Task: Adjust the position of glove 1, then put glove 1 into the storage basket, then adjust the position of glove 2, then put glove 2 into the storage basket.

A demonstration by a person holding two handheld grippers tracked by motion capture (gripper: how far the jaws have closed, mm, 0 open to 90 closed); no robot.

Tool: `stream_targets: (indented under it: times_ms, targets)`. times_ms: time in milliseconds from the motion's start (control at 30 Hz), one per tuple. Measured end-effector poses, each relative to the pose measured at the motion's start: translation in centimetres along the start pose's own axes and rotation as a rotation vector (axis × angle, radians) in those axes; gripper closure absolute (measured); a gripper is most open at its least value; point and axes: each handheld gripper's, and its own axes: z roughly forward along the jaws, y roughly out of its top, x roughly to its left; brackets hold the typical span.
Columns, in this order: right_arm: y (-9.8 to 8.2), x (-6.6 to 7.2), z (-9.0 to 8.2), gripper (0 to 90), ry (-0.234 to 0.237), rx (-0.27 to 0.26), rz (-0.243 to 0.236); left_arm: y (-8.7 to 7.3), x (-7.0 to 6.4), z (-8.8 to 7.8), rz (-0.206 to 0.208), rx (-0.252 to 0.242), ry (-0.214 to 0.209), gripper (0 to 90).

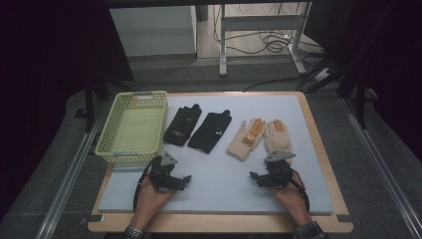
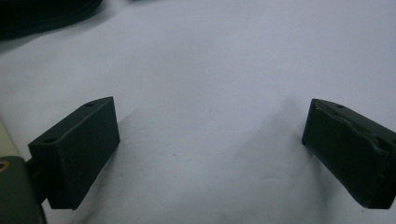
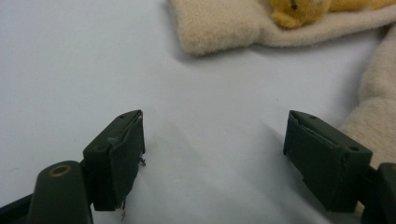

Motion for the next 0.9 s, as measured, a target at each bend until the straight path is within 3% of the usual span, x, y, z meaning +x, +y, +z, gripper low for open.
stream_targets:
  times_ms: [900]
  targets:
    - [0.06, 0.06, 0.03, 16.7, -0.015, 0.010, 0.014, -0.02, 0.00, 0.00, -0.002, -0.001, -0.001, 3.9]
